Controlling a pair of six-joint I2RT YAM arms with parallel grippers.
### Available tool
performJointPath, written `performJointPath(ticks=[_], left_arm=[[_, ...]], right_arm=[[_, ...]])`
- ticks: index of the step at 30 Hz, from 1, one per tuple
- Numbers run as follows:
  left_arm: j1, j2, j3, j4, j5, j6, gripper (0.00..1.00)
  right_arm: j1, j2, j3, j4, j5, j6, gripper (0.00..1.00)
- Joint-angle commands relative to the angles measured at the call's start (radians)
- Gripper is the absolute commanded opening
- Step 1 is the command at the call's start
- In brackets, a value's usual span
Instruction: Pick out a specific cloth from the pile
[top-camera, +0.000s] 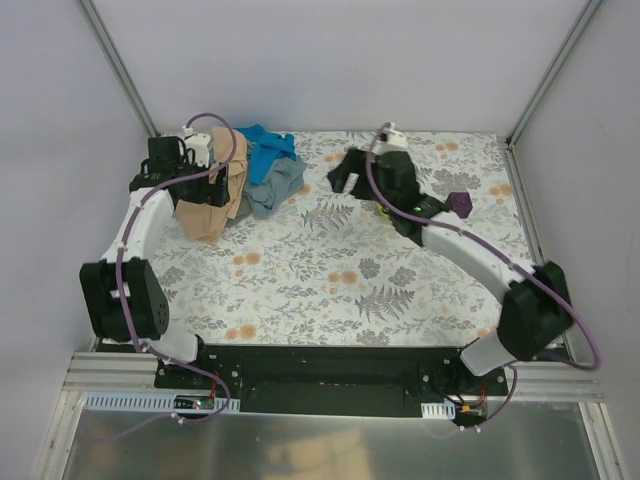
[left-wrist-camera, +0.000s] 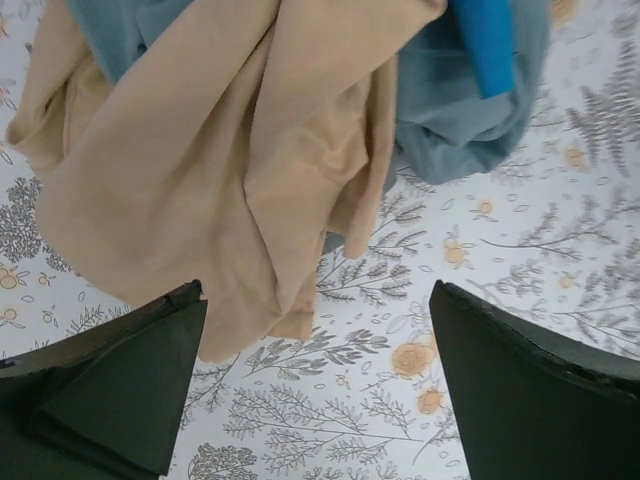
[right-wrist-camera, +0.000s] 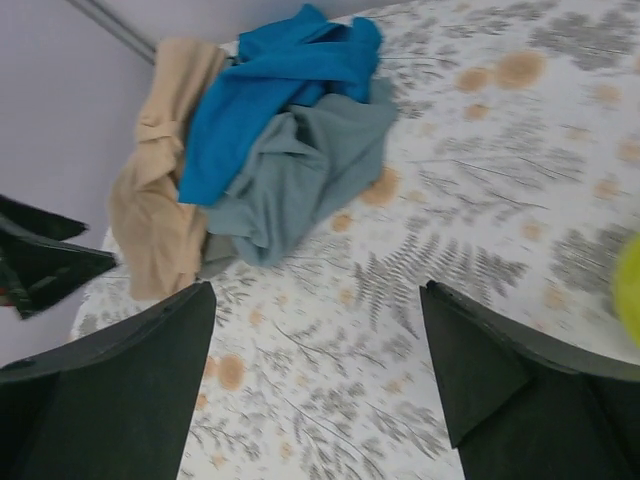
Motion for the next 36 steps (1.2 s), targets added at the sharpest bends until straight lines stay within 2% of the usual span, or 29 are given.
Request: performJointPath(ticks=[1,9,10,14,15,16,17,18,19,20,25,30,31,34,36], left_arm=[[-0.040,0.176,0.132,-0.112,-0.241,0.041,1.00],[-0.042,0.415,0.333,-0.112,-0.341,0.047,1.00],[-0.042,0.437,0.351,-0.112,-0.351,0.050,0.95],[-0.037,0.452,0.365,-0.110,-0.353,0.063,0.65],[-0.036,0.448,0.367,-0.109,-0.344,0.064,0.57],[-0.033,0.444,0.365,-0.110,-0.336,0.066,0.51],[-0.030,0.441,0.367,-0.110,-0.327,0.069,0.47],[-0.025,0.441,0.367,-0.110,-0.319,0.072,0.42],[-0.022,0.441,0.371,-0.110,-0.318,0.069,0.40],[-0.017,0.441,0.373,-0.110,-0.319,0.069,0.40],[0.007,0.428,0.365,-0.110,-0.292,0.066,0.39],[0.012,0.431,0.364,-0.110,-0.295,0.066,0.11],[0.013,0.432,0.364,-0.110,-0.298,0.067,0.00],[0.016,0.437,0.371,-0.110,-0.301,0.060,0.00],[0.016,0.434,0.376,-0.110,-0.302,0.057,0.00]], right_arm=[[0.099,0.300,0.307,-0.065,-0.044,0.066,0.90],[0.150,0.883,0.913,-0.197,-0.108,0.182,0.82],[0.154,0.949,0.994,-0.220,-0.156,0.195,0.80],[0.165,1.106,1.197,-0.269,-0.159,0.241,0.74],[0.165,1.119,1.206,-0.263,-0.150,0.256,0.69],[0.167,1.124,1.203,-0.251,-0.139,0.262,0.59],[0.165,1.121,1.191,-0.239,-0.125,0.267,0.44],[0.164,1.115,1.183,-0.230,-0.125,0.265,0.23],[0.162,1.107,1.180,-0.228,-0.125,0.259,0.09],[0.161,1.094,1.180,-0.228,-0.086,0.250,0.00],[0.127,0.982,1.238,-0.176,0.054,0.130,0.00],[0.055,0.865,1.254,0.014,0.167,0.119,0.00],[0.043,0.868,1.265,0.039,0.174,0.119,0.00],[0.019,0.931,1.304,0.068,0.151,0.139,0.00],[0.013,0.992,1.349,0.028,0.129,0.161,0.00]])
